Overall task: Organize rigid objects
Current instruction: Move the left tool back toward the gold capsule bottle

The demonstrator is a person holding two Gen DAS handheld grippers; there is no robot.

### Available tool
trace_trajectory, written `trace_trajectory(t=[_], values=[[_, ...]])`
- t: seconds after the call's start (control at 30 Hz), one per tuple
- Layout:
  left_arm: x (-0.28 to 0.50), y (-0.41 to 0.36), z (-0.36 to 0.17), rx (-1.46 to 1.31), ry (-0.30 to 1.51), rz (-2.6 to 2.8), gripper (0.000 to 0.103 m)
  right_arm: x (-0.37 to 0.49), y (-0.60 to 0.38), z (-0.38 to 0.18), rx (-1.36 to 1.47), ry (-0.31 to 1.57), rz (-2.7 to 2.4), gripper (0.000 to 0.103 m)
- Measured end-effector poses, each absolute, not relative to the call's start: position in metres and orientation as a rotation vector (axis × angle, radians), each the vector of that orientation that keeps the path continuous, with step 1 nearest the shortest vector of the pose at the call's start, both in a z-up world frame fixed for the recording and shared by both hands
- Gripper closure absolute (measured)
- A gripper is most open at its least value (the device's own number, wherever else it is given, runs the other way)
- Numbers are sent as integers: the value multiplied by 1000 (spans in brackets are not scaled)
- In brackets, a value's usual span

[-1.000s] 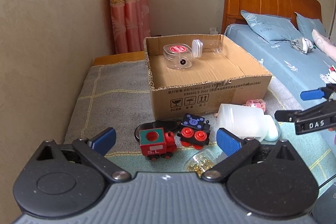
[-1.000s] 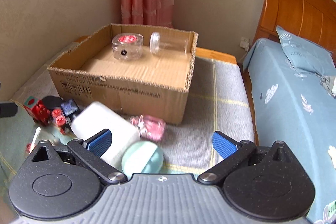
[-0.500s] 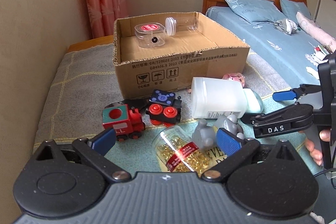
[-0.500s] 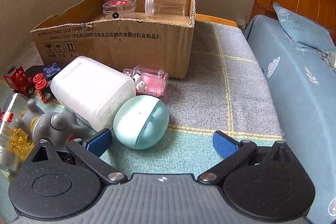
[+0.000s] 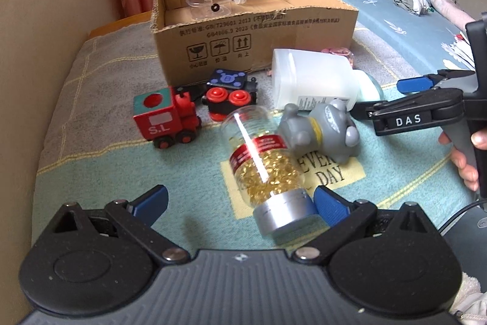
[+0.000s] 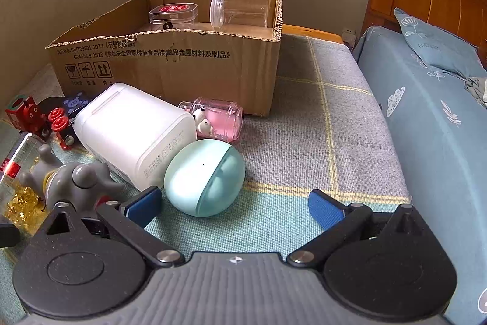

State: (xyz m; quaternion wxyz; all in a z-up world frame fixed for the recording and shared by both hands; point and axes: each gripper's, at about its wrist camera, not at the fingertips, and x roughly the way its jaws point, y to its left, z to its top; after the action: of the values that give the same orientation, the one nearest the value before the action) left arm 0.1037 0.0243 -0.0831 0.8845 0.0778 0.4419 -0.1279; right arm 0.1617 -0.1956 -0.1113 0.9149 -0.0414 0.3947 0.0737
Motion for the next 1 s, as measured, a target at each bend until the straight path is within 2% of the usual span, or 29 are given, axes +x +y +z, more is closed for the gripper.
trace_trajectory(t=[0.6, 1.0], values=[[129, 96, -99, 149, 917, 5, 2, 162, -195, -112, -84, 820, 145, 0], [85, 76, -97, 140, 873, -313, 2, 160, -197, -112, -98, 816, 177, 0]])
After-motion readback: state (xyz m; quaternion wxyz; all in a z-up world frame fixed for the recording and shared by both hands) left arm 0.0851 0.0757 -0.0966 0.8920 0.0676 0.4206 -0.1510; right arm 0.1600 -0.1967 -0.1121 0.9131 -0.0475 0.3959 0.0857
